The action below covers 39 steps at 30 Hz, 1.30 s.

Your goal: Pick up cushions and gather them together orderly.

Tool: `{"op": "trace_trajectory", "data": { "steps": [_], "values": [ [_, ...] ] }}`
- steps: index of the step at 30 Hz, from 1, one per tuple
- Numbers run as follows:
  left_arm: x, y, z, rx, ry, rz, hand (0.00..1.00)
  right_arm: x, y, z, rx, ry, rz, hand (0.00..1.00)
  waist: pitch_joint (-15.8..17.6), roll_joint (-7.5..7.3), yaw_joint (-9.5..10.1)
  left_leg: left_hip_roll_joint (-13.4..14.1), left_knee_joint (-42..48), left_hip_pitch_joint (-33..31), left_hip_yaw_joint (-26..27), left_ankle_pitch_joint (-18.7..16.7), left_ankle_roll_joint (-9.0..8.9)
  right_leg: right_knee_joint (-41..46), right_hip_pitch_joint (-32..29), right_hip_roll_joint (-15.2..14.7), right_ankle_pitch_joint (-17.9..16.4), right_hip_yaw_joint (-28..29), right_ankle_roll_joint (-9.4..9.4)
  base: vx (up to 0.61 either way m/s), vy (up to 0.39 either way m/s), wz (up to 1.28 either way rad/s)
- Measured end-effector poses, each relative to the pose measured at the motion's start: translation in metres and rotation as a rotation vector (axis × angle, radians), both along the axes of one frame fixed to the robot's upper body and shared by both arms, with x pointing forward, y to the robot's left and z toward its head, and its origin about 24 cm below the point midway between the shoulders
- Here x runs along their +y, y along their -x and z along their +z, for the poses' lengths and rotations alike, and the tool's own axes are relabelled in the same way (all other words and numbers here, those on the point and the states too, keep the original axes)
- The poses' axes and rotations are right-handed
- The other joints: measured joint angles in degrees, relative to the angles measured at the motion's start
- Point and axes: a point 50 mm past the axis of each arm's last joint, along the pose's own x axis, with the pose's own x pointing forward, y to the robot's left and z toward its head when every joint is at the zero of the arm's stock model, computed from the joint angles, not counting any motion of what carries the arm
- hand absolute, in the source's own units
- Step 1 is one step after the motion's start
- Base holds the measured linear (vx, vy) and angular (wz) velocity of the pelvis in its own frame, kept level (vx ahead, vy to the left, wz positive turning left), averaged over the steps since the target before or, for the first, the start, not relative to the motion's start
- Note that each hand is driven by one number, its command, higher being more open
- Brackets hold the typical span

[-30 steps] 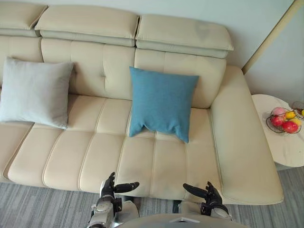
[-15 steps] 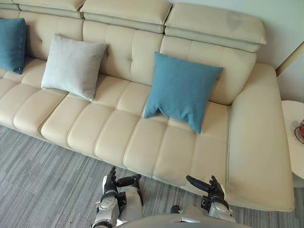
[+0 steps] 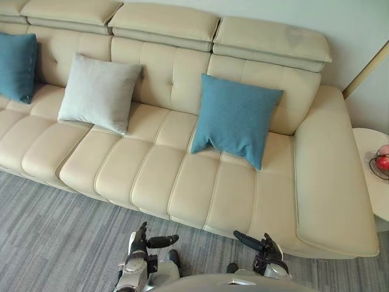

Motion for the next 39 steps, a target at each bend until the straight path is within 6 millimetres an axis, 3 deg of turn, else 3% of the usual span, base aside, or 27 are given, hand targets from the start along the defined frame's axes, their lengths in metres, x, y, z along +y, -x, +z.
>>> {"op": "trace_trajectory", "data": {
  "steps": [9, 10, 18, 26, 36, 39],
  "values": [
    [0.002, 0.015, -0.007, 0.065, 0.002, -0.007, 1.00, -0.016, 0.010, -0.002, 0.036, 0.029, -0.040, 1.00, -0.5, -1.12, -0.21, -1.1, -9.7, 6.9, 0.0, 4.4, 0.05, -2.1, 2.0, 1.0, 1.4, 2.0, -0.42, -0.03, -0.003, -0.13],
    [-0.001, 0.021, -0.012, 0.109, 0.013, -0.005, 1.00, -0.022, 0.014, -0.004, 0.066, 0.026, -0.072, 1.00, -1.3, 1.15, -1.48, -2.1, -9.8, 10.1, -1.3, 2.5, -0.25, -5.8, 6.9, 0.6, 1.7, 2.2, -0.63, 0.00, 0.016, -0.06],
    [-0.001, 0.024, -0.012, 0.116, 0.013, -0.003, 1.00, -0.022, 0.015, -0.005, 0.067, 0.026, -0.072, 1.00, -1.3, 1.19, -1.48, -2.1, -9.8, 10.2, -1.4, 2.5, -0.25, -5.8, 7.1, 0.6, 1.7, 1.9, -0.61, 0.00, 0.000, 0.00],
    [-0.011, 0.025, -0.015, 0.130, 0.057, 0.023, 1.00, -0.019, 0.026, -0.008, 0.116, 0.000, -0.013, 1.00, -0.3, 2.58, -1.87, -1.7, -10.1, 12.4, -0.8, 2.5, -0.28, -5.8, 9.4, 0.7, 1.8, 1.4, -0.42, -0.02, -0.003, -0.01],
    [-0.008, 0.023, -0.012, 0.110, 0.085, 0.101, 1.00, -0.017, 0.018, -0.004, 0.082, 0.013, 0.040, 1.00, 2.3, 1.82, -2.12, 0.7, -9.5, 12.8, 0.9, 2.6, -1.24, -5.0, 9.7, 1.9, 1.7, 2.0, -0.20, -0.05, -0.023, -0.05],
    [-0.006, 0.016, -0.009, 0.080, 0.080, 0.104, 1.00, -0.014, 0.014, -0.002, 0.071, 0.013, 0.052, 1.00, 2.8, 1.22, -2.12, 1.5, -2.8, 9.0, 0.8, -0.9, -1.49, 0.3, 5.8, 1.1, -1.0, 2.5, -0.14, 0.01, -0.006, -0.02]
  ]
}}
